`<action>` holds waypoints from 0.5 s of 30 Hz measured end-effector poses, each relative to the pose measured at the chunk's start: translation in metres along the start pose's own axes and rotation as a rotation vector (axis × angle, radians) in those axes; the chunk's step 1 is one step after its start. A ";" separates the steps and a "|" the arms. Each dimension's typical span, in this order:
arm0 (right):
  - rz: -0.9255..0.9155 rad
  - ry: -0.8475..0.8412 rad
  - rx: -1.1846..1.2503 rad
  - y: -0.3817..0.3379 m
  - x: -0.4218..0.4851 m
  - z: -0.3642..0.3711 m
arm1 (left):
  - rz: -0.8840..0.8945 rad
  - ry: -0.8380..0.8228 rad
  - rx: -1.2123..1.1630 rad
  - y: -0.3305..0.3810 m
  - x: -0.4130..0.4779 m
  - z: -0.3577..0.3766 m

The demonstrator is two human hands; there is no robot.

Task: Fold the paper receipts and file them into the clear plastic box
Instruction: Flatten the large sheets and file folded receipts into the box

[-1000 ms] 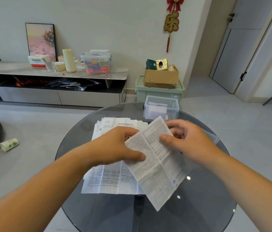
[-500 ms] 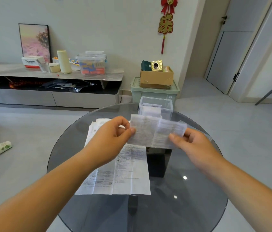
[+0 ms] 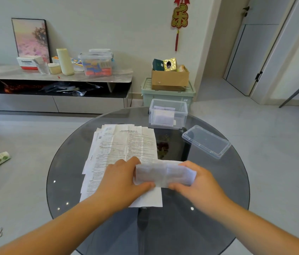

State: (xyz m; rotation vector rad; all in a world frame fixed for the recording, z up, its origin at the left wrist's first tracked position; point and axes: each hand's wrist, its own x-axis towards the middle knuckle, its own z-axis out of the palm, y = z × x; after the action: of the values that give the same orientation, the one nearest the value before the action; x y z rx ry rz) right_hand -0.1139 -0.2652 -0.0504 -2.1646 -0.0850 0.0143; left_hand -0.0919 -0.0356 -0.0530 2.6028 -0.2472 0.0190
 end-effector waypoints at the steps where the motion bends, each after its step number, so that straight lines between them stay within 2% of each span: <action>1: 0.013 0.028 -0.007 -0.001 0.003 0.003 | -0.019 0.019 0.021 0.002 0.002 0.004; 4: 0.034 0.106 -0.151 -0.003 0.010 0.011 | -0.078 0.046 0.108 0.009 0.006 0.014; 8: 0.049 0.142 -0.369 -0.006 0.013 0.021 | -0.127 0.061 0.106 0.010 0.011 0.016; 11: 0.072 0.162 -0.460 -0.003 0.014 0.024 | -0.151 0.060 0.123 0.008 0.014 0.019; 15: 0.081 0.170 -0.458 0.000 0.016 0.021 | -0.192 0.012 0.090 0.011 0.018 0.017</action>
State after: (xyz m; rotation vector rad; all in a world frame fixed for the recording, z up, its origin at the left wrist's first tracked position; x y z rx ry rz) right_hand -0.0987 -0.2469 -0.0622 -2.6153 0.1080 -0.1559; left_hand -0.0765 -0.0567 -0.0614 2.7041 0.0083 -0.0225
